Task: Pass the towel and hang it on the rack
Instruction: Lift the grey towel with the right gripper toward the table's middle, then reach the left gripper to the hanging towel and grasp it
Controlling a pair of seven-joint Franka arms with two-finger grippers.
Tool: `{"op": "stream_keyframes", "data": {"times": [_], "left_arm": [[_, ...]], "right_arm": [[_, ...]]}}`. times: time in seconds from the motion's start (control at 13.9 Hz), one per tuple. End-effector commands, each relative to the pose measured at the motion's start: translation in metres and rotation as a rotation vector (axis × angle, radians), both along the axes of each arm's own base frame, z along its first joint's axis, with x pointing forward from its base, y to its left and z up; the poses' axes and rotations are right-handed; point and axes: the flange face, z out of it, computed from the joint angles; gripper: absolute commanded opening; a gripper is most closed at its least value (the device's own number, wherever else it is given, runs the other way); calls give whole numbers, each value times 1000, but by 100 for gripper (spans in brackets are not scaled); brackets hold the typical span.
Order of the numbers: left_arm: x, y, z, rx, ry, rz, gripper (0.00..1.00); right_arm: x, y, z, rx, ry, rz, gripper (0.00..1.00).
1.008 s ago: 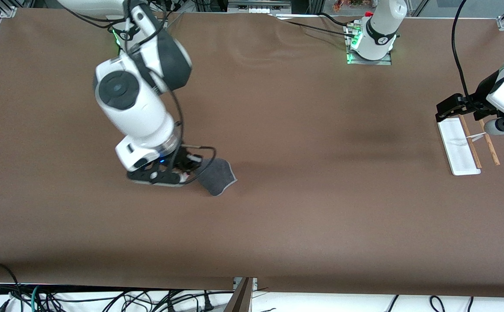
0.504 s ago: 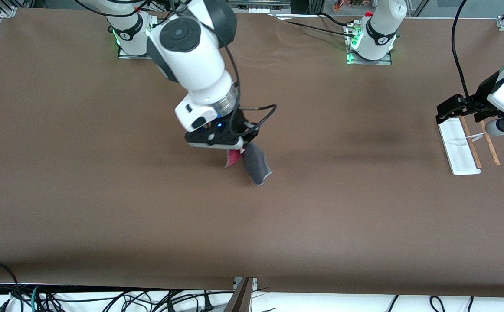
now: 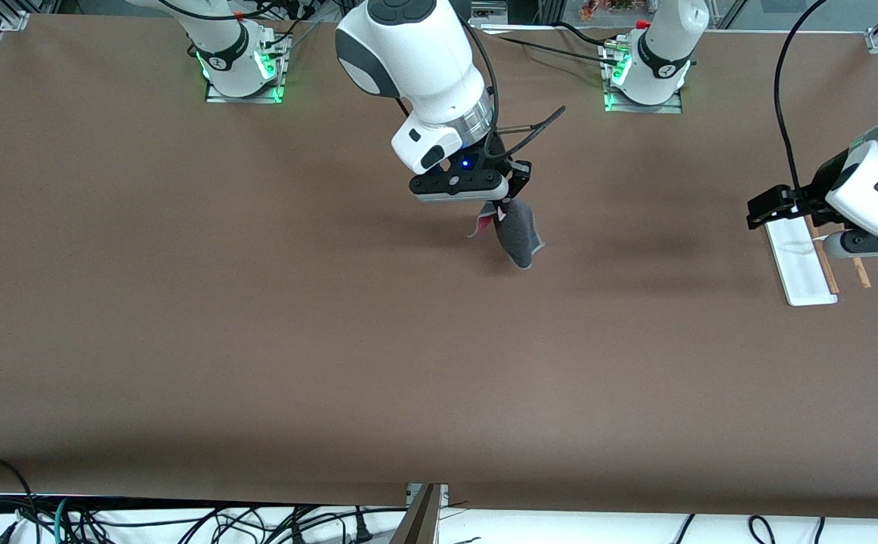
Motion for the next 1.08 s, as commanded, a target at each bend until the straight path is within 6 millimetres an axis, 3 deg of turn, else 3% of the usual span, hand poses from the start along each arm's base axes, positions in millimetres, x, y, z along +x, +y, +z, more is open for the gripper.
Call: {"op": "stream_keyframes", "data": {"times": [0.0, 0.07, 0.14, 0.29, 0.36, 0.58, 0.79, 1.01], "left_arm": [[-5, -1, 5, 18, 6, -4, 100], [-6, 0, -2, 16, 23, -5, 100], [-6, 3, -25, 17, 67, -3, 100], [-6, 11, -35, 1, 84, -26, 100], [-5, 14, -42, -60, 85, -75, 100], [-5, 44, -89, -248, 12, -157, 100], [-14, 41, -133, -368, -27, -238, 100], [-24, 18, -177, -494, -115, -326, 100]], "right_arm": [[3, -1, 5, 16, -1, -13, 0], [3, -1, 5, 16, -1, -13, 0], [3, -1, 5, 16, -1, -13, 0], [3, -1, 5, 17, -2, -12, 0], [2, -1, 5, 16, -1, -9, 0], [3, -1, 4, 17, 0, -10, 0], [1, 1, 4, 15, 0, -6, 0], [2, 0, 4, 14, -1, -7, 0]]}}
